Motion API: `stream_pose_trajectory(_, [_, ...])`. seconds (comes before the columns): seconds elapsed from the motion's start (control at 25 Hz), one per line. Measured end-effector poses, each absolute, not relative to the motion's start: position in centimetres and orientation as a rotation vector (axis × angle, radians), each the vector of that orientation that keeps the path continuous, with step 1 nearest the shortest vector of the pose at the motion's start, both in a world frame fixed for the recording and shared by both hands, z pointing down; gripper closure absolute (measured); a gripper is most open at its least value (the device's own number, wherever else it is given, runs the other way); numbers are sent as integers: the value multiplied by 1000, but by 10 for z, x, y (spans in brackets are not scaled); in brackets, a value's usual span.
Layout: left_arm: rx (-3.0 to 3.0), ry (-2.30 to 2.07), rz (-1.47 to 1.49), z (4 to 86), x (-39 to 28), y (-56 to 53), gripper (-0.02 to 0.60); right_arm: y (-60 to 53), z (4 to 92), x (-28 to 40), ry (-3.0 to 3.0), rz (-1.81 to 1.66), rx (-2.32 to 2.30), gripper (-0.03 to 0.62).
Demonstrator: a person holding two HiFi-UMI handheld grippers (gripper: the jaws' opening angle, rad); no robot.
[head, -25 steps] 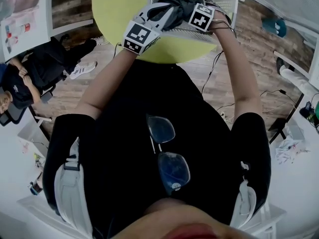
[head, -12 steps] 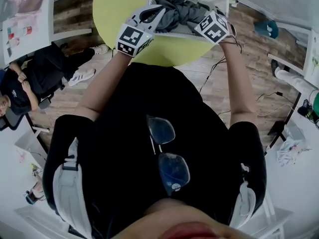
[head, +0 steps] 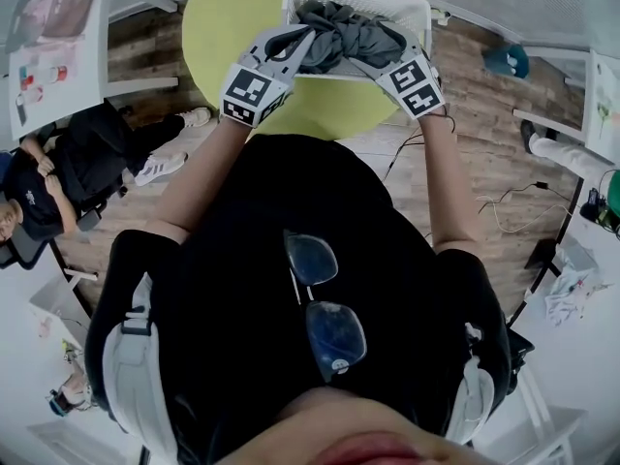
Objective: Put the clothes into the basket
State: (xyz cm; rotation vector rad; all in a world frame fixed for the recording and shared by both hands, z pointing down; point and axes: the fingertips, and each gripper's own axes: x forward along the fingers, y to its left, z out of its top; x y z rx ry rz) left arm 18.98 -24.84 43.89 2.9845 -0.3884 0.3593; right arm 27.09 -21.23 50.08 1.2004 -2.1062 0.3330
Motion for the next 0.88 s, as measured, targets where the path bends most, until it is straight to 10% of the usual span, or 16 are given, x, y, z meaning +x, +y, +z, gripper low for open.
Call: stream_pose_trajectory(0.88, [3085,-267,161,386,191,-219,571,-188,382,245,-2501,182,1730,289])
